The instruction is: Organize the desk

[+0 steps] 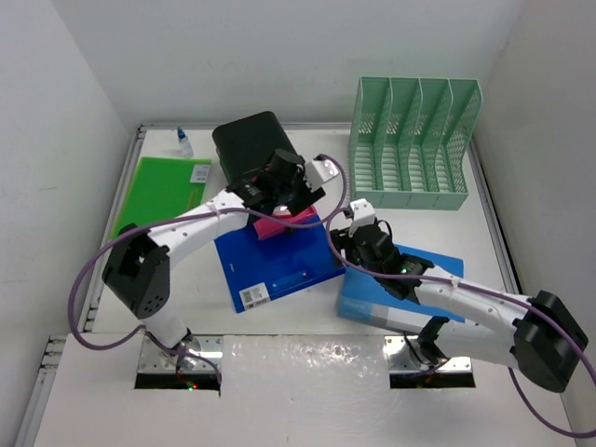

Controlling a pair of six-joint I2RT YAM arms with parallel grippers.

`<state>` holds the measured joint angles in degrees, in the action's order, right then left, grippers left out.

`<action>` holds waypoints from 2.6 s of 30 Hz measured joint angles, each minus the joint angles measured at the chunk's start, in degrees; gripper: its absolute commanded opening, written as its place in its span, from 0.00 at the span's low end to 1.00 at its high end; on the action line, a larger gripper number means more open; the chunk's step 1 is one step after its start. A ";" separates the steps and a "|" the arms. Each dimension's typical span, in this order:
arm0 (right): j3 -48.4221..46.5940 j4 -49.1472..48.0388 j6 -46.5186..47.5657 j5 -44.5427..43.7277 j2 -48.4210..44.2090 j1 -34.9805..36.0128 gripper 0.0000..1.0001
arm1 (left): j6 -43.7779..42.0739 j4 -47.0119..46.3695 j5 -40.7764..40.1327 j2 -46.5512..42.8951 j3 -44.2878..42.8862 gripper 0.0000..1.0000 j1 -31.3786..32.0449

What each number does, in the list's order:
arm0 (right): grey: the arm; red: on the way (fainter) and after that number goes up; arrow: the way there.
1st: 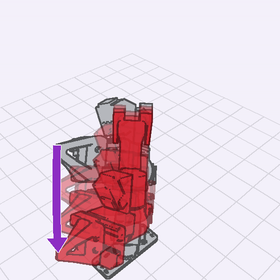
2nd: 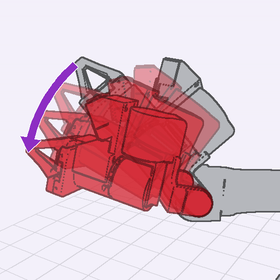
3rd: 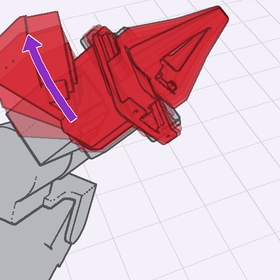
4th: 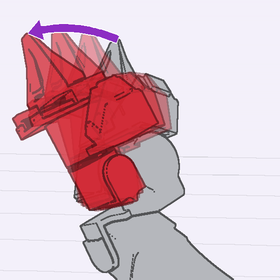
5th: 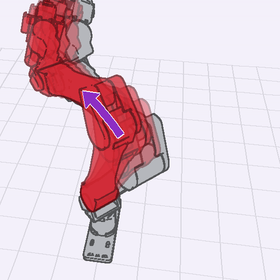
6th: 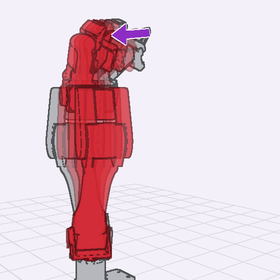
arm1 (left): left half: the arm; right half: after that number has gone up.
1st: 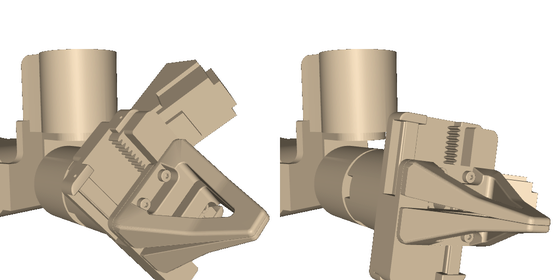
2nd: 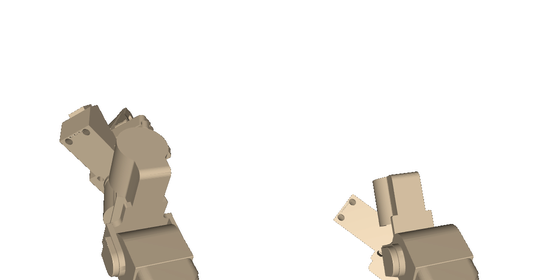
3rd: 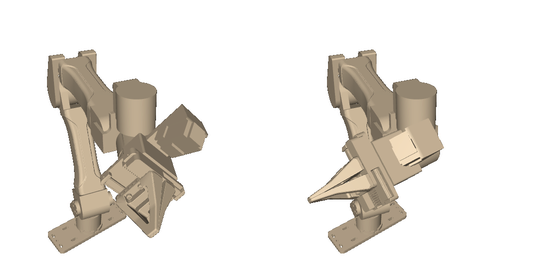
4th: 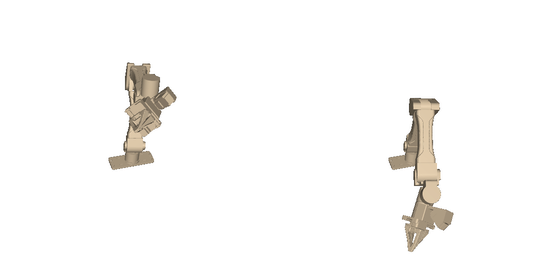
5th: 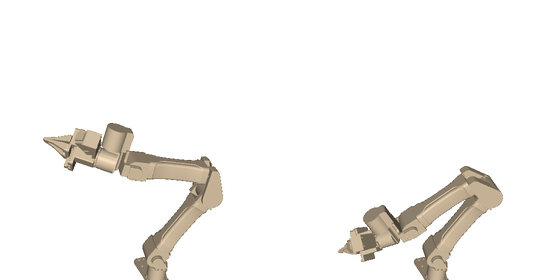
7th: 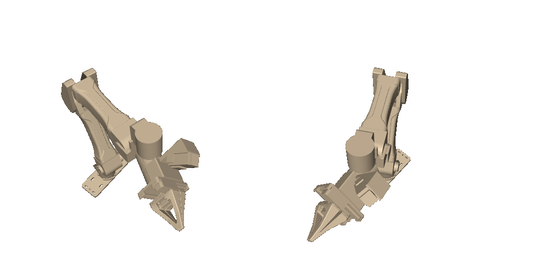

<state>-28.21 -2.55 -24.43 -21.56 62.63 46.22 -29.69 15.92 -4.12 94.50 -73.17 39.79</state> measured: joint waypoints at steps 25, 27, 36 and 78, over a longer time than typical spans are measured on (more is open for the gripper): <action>-27.54 -12.87 3.04 10.62 43.87 0.04 0.64 | 7.43 2.49 13.88 7.10 -15.89 0.61 -30.58; -29.75 -11.80 3.13 10.51 45.18 -0.02 0.61 | 7.26 1.88 13.86 7.34 -15.41 0.61 -30.82; -37.66 -14.14 3.21 9.11 48.52 -1.38 0.56 | 3.89 -0.70 15.43 7.34 -13.18 0.60 -30.88; -41.94 -29.03 3.28 -1.14 60.22 1.79 0.64 | -0.26 -1.25 19.71 7.63 -13.00 0.60 -30.91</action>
<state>-70.15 -31.57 -21.15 -22.70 122.85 48.01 -29.95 14.68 15.59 102.13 -86.17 8.88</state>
